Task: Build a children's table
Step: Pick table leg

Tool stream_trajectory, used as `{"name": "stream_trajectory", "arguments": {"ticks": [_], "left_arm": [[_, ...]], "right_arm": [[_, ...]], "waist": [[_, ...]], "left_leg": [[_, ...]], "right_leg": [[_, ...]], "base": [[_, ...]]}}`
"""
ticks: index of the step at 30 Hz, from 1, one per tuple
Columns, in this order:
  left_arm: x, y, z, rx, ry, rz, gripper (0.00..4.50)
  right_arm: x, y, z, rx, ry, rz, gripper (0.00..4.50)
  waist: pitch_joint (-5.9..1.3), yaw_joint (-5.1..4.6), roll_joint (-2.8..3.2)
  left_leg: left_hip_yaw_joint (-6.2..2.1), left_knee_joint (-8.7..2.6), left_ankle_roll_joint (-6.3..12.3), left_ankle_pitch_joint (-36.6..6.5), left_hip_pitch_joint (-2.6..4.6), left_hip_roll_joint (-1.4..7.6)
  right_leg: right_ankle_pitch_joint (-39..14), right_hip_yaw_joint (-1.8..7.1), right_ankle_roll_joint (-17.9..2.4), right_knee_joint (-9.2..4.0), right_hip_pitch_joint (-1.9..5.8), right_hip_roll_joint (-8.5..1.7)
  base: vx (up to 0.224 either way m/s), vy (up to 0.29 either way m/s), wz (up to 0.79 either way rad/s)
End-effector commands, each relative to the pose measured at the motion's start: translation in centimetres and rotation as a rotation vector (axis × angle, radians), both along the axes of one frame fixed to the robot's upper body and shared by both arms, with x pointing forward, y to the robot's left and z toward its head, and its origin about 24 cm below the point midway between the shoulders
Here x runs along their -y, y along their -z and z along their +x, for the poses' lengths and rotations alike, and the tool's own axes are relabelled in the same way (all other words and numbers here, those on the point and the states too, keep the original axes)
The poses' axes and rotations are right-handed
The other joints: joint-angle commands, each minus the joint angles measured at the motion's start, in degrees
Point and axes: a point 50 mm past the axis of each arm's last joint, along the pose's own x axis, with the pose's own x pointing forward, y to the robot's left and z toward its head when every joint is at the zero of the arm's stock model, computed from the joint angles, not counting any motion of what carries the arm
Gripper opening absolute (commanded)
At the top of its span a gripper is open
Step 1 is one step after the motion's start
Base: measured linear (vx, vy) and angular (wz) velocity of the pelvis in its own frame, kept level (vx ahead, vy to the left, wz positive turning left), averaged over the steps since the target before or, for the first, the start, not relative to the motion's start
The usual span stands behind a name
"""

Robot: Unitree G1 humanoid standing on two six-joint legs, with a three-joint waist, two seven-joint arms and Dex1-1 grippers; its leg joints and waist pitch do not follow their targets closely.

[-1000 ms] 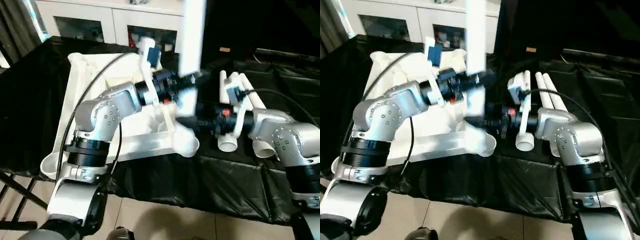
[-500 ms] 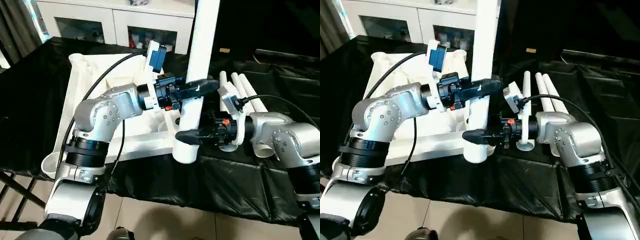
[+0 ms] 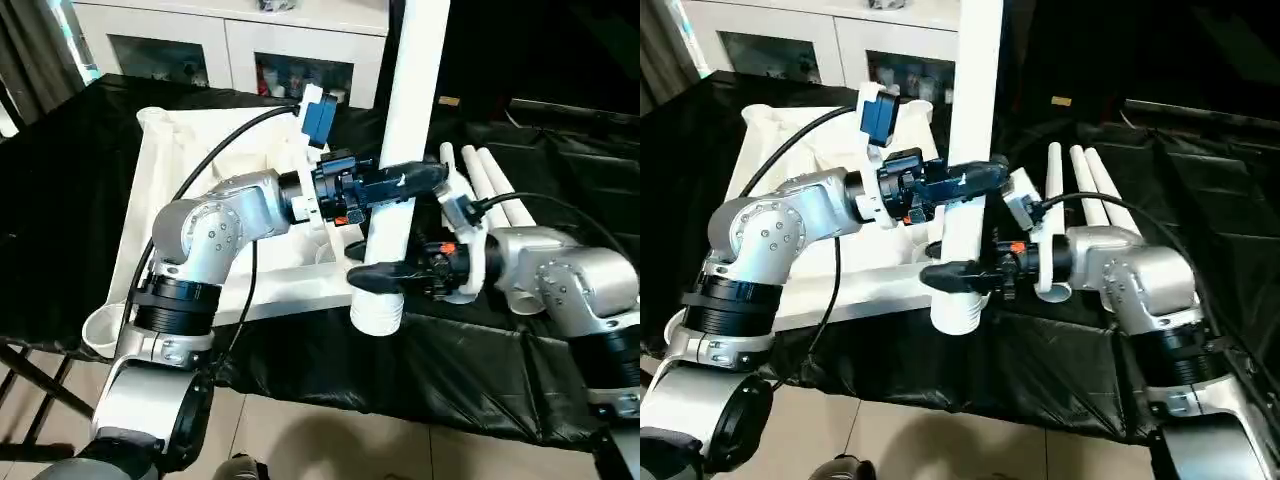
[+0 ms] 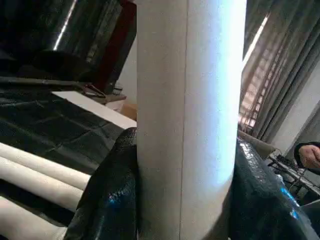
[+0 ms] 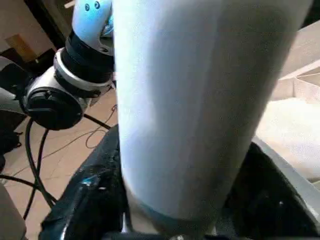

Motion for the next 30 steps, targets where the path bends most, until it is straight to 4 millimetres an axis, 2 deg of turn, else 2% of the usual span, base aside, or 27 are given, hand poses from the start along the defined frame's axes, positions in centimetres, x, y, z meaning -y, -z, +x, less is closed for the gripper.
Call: {"name": "stream_trajectory", "arguments": {"ticks": [1,3,5,9,11,13,14,16,20,23,25,28,30], "left_arm": [[0.3,-0.6,-0.4,0.025,0.025,-0.019,1.85],[0.2,-0.6,-0.4,0.023,0.025,-0.018,1.85],[0.2,-0.7,-0.4,0.024,0.027,-0.022,1.85],[0.1,-0.9,-0.3,0.023,0.029,-0.032,1.85],[0.1,-1.1,-0.4,0.003,0.042,-0.05,2.41],[0.1,-1.4,-0.6,0.009,0.063,-0.067,2.57],[0.2,-1.7,-0.5,0.034,0.037,-0.087,2.67],[0.1,-2.2,0.1,0.081,-0.056,-0.133,2.82],[-0.7,-3.4,1.3,0.14,-0.241,-0.216,2.96],[-1.4,-3.4,1.8,0.143,-0.297,-0.21,2.96],[-1.7,-3.3,2.0,0.149,-0.309,-0.198,2.96],[-3.7,-0.6,3.2,0.223,-0.425,0.055,2.96],[-4.7,1.7,3.5,0.298,-0.462,0.262,2.96]], "right_arm": [[0.0,-0.2,0.2,0.001,0.005,-0.007,2.33],[0.0,-0.1,0.2,-0.004,0.005,-0.007,2.28],[0.0,-0.1,0.2,-0.006,0.006,-0.007,1.96],[0.1,0.0,0.2,-0.001,0.025,-0.015,1.9],[0.0,0.1,0.2,0.01,0.04,-0.017,1.9],[0.0,0.1,0.3,0.02,0.064,-0.009,1.89],[-0.1,0.1,0.4,0.03,0.089,0.006,1.89],[-0.1,0.0,0.6,0.034,0.131,0.029,1.89],[-0.1,-0.1,0.8,0.055,0.205,0.071,1.89],[0.1,0.3,1.0,0.083,0.292,0.064,1.89],[0.2,0.5,1.1,0.095,0.329,0.054,1.89],[1.5,1.4,3.0,0.155,0.631,-0.008,1.89],[2.2,1.5,3.8,0.21,0.768,-0.007,1.89]], "waist": [[-4.88,0.09,-0.32],[-4.89,0.09,-0.22],[-4.9,0.12,-0.19],[-4.88,0.09,-0.07],[-4.88,0.09,-0.16],[-4.88,0.09,-0.15],[-4.89,0.16,0.12],[-4.92,0.1,-0.07],[-4.89,0.14,0.04],[-4.92,0.1,0.0],[-4.9,-0.01,0.35],[-4.88,-0.33,0.5],[-4.85,-0.64,0.78]], "left_leg": [[-0.62,-3.25,1.22,-8.6,2.07,1.59],[-0.61,-3.25,1.14,-8.8,2.1,1.56],[-0.61,-3.23,1.11,-8.7,2.09,1.56],[-0.64,-3.26,0.88,-9.2,2.09,1.54],[-0.65,-3.26,0.78,-9.1,2.08,1.52],[-0.62,-3.22,0.79,-9.1,2.1,1.5],[-0.65,-3.23,0.62,-9.0,2.12,1.49],[-0.66,-3.25,0.56,-9.5,2.09,1.53],[-0.75,-3.37,0.08,-10.3,2.05,1.59],[-0.82,-3.38,0.05,-10.0,2.02,1.5],[-0.79,-3.41,-0.24,-10.2,2.09,1.42],[-0.88,-3.6,-1.27,-10.5,2.15,1.29],[-0.99,-3.83,-3.11,-12.4,2.4,1.39]], "right_leg": [[-3.3,1.02,-15.3,-3.72,2.65,-2.52],[-3.2,1.0,-15.4,-3.74,2.65,-2.52],[-2.8,1.01,-15.5,-3.7,2.67,-2.51],[-3.2,0.99,-15.5,-3.74,2.7,-2.53],[-3.2,1.0,-15.5,-3.68,2.73,-2.54],[-3.1,1.01,-15.6,-3.68,2.68,-2.51],[-3.2,1.0,-15.7,-3.65,2.6,-2.56],[-3.2,1.0,-15.7,-3.76,2.68,-2.56],[-3.3,1.02,-15.2,-3.97,2.82,-2.62],[-3.1,0.97,-14.5,-3.88,2.86,-2.57],[-3.9,0.96,-14.0,-3.95,2.64,-2.47],[-6.2,0.99,-12.1,-4.2,2.31,-2.39],[-9.7,1.03,-10.1,-4.56,1.99,-2.46]], "base": [[0.0,0.0,0.0],[0.0,0.0,0.0],[0.0,0.0,0.0],[0.0,0.0,0.0],[0.0,0.0,0.0],[0.0,0.0,0.0],[0.0,0.0,0.0],[0.0,0.0,0.0],[0.0,0.0,0.0],[0.0,0.0,0.0],[0.0,0.0,0.0],[0.0,0.0,0.0],[0.0,0.0,0.0]]}}
